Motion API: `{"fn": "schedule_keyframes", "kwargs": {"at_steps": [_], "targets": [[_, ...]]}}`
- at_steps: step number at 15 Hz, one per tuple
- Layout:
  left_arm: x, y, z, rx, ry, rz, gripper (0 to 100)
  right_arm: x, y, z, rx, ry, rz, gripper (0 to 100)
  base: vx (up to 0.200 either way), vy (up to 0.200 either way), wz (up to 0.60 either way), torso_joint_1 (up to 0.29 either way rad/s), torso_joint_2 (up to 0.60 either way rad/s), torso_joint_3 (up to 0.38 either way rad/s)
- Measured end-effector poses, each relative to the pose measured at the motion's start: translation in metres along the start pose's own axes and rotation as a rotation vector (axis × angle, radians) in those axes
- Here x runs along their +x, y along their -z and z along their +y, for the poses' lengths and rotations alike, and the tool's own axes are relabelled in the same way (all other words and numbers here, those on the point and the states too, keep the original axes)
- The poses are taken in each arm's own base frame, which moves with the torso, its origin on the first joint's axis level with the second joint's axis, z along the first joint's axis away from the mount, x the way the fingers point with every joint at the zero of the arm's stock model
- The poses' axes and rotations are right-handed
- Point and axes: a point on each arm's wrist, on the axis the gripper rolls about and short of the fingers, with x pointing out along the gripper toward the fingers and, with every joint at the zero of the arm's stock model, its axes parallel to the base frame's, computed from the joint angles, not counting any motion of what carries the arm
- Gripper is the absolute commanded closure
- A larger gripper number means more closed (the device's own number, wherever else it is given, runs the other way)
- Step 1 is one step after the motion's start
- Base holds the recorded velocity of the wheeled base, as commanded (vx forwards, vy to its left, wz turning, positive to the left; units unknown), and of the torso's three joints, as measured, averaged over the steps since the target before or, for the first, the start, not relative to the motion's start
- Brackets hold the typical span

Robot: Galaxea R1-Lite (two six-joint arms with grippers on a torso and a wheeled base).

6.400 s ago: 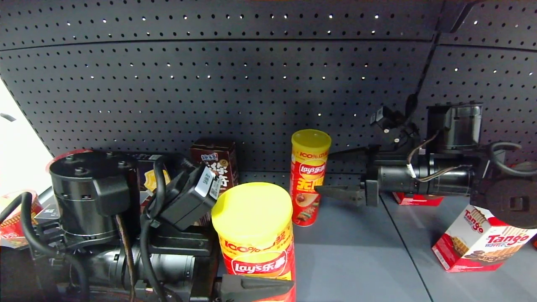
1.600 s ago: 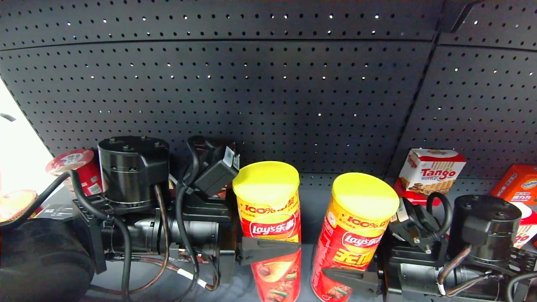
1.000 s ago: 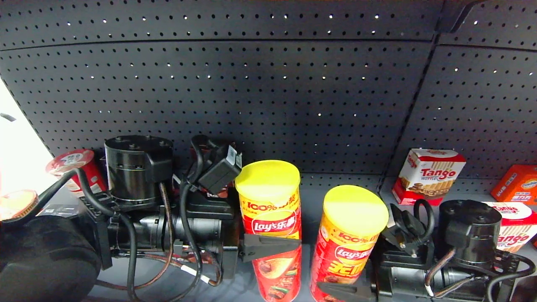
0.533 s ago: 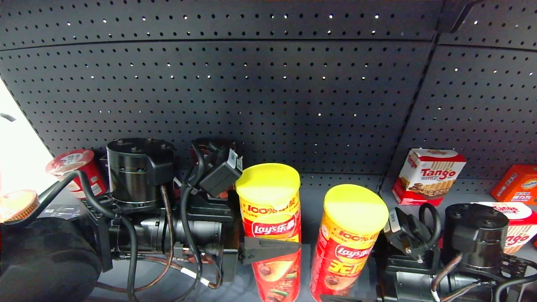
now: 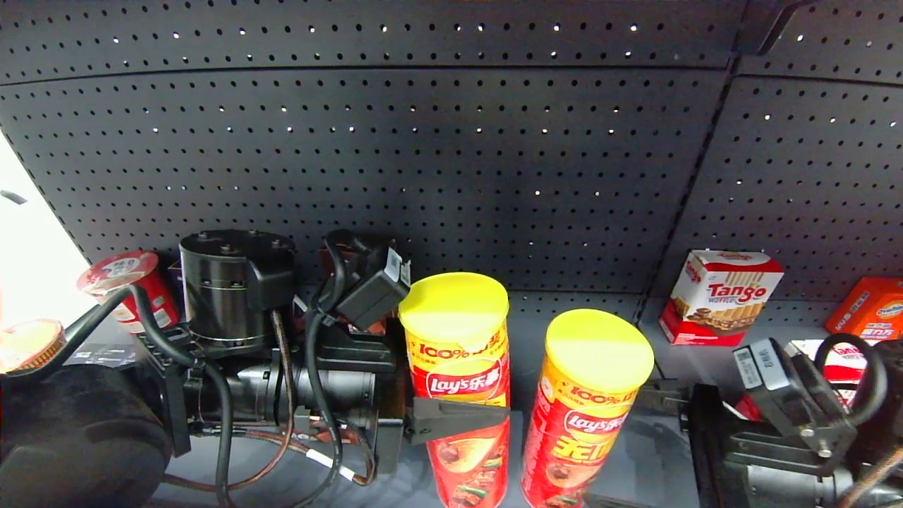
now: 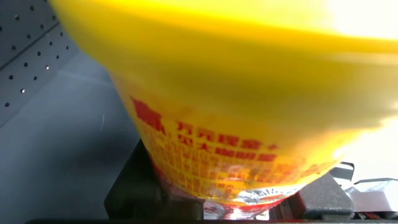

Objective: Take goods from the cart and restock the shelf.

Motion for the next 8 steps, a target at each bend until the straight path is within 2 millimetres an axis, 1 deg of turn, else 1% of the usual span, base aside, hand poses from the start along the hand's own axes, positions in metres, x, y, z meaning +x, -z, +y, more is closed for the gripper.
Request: {"fn": "schedule_keyframes", "kwargs": {"at_steps": [4,7,8], "targets": [[0.000,-0.001,0.000,0.004,-0.005,-0.003,100,-0.035,-0.018,0.021,0.030,0.034,0.054,0,0.000,0.000,0.00,0.000,0.00,0.000],[-0.001,-0.006,0.003,0.015,-0.024,-0.015,100,-0.069,-0.034,0.037,0.045,0.158,0.109,0,0.000,0.000,0.00,0.000,0.00,0.000],[-0.001,-0.008,0.004,0.019,-0.036,-0.018,100,-0.080,-0.040,0.043,0.035,0.199,0.096,0,0.000,0.000,0.00,0.000,0.00,0.000]]}}
